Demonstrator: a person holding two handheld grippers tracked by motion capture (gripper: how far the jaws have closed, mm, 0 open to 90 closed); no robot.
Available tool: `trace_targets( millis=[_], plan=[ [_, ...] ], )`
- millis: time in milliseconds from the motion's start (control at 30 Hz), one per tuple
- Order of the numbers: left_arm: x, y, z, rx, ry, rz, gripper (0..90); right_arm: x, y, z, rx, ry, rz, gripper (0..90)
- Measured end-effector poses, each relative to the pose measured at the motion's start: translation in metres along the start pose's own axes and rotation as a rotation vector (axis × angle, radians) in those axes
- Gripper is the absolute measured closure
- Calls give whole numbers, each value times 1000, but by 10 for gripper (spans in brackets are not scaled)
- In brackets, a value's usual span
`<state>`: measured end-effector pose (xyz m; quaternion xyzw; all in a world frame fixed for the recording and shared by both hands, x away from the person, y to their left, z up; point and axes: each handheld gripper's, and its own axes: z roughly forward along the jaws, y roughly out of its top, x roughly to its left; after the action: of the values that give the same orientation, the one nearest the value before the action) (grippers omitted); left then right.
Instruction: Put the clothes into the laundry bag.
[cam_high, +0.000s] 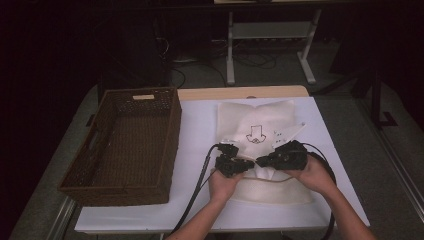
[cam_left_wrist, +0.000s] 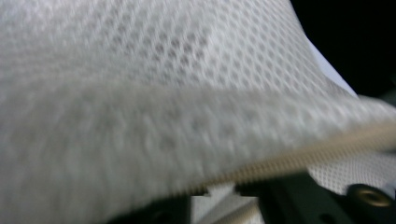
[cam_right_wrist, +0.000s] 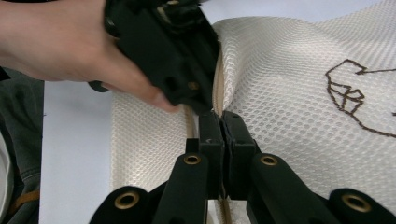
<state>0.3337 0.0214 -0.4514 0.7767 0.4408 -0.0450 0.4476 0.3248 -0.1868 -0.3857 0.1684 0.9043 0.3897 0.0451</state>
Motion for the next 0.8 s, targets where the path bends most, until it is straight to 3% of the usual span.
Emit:
trace_targets(
  millis=[133,233,400,533,600,800],
  plan=[
    [-5,-6,-8,12,14,31,593,-1,1,-1,-12,-5,2,874],
    [-5,-9,-15,14,20,37,562,-2,1,-1,-18,-9,4,873],
    [-5,-13,-28,14,73,61,498,-2,-1,-4,-23,-15,6,872],
    [-3,-15,-35,13,79,60,499,-4,-1,-4,-27,-14,13,871],
    [-1,-16,-37,15,79,58,529,-5,-1,-4,-28,-16,13,871],
    [-1,-14,-30,14,74,66,827,-5,-1,-3,-27,-11,15,869]
  ],
)
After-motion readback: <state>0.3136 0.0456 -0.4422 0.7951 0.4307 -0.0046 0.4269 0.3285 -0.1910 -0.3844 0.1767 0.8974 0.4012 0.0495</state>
